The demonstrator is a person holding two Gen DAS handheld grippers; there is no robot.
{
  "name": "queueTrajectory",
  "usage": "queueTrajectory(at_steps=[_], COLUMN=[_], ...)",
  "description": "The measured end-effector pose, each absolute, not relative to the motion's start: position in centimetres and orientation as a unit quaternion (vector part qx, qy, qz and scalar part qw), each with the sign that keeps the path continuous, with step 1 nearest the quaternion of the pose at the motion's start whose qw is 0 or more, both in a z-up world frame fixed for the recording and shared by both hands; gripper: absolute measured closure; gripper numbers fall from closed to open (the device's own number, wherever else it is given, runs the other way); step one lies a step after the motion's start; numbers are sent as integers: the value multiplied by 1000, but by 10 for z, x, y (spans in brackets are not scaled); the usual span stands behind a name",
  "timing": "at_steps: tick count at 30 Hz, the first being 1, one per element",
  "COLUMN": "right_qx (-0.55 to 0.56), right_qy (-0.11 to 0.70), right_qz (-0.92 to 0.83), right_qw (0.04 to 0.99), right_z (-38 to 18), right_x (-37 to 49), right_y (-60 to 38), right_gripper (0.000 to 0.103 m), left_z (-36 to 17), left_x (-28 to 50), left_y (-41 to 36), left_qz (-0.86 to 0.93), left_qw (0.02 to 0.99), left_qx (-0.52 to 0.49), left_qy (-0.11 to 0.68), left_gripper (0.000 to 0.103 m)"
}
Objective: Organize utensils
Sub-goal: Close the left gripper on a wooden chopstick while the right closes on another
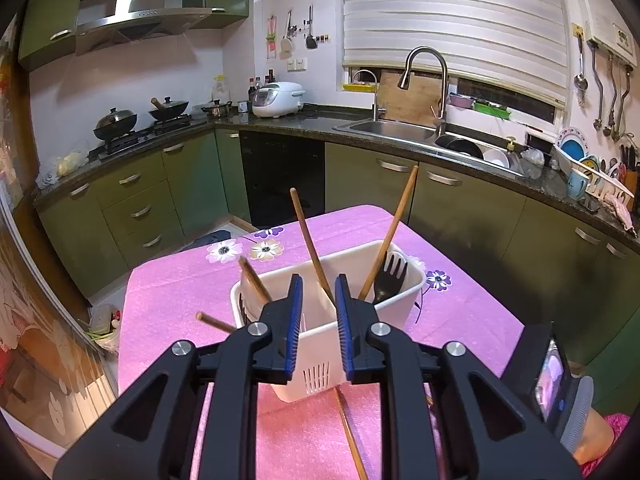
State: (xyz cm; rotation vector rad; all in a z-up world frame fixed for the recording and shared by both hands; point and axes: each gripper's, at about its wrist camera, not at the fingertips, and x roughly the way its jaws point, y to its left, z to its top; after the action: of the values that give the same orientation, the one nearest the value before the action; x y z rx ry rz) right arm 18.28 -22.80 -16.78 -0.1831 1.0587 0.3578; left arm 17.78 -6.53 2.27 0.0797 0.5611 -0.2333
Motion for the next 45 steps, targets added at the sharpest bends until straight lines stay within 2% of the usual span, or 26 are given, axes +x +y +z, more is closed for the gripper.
queueTrajectory(at_steps=[1,3,5,6,8,10,12,14,21,28,33,37,39,42,43,45], right_qx=[-92,-105,-115,-126,-121,-117,-118,-113,-99,-89,-86,-84,-86,-85,-85,-86], right_qy=[502,497,498,501,505,507,505,507,508,505,504,505,505,506,506,507], right_qz=[170,173,173,171,180,192,192,193,183,194,199,202,202,202,202,203], right_qw=[843,844,842,839,836,832,833,832,836,836,836,835,835,834,834,833], right_z=[-167,-163,-163,-165,-167,-167,-168,-169,-169,-170,-169,-169,-168,-168,-168,-168], right_x=[185,191,197,201,203,202,201,202,205,205,203,204,204,205,205,205], right_y=[-226,-220,-214,-209,-207,-205,-204,-207,-228,-234,-235,-237,-238,-238,-239,-238], right_gripper=[79,58,58,63,75,96,96,96,96,96,96,97,97,97,97,97], left_z=[24,26,25,23,15,1,-14,-36,-115,-132,-140,-142,-142,-141,-140,-140], left_x=[176,168,160,154,145,135,130,129,151,165,170,174,174,175,175,175], left_y=[-66,-66,-67,-67,-69,-69,-69,-70,-83,-91,-94,-92,-91,-89,-88,-86], left_qz=[-116,-120,-125,-128,-126,-124,-126,-124,-108,-96,-103,-104,-101,-99,-101,-102], left_qw=[954,954,952,950,946,940,932,922,881,875,865,864,864,866,866,867], left_qx=[39,39,41,43,55,59,60,58,68,72,62,57,54,49,47,43], left_qy=[275,273,278,282,292,312,333,362,456,469,487,490,490,487,487,486], left_gripper=[87,87,82,81,79,79,77,67,65,59,60,63,68,84,93,95])
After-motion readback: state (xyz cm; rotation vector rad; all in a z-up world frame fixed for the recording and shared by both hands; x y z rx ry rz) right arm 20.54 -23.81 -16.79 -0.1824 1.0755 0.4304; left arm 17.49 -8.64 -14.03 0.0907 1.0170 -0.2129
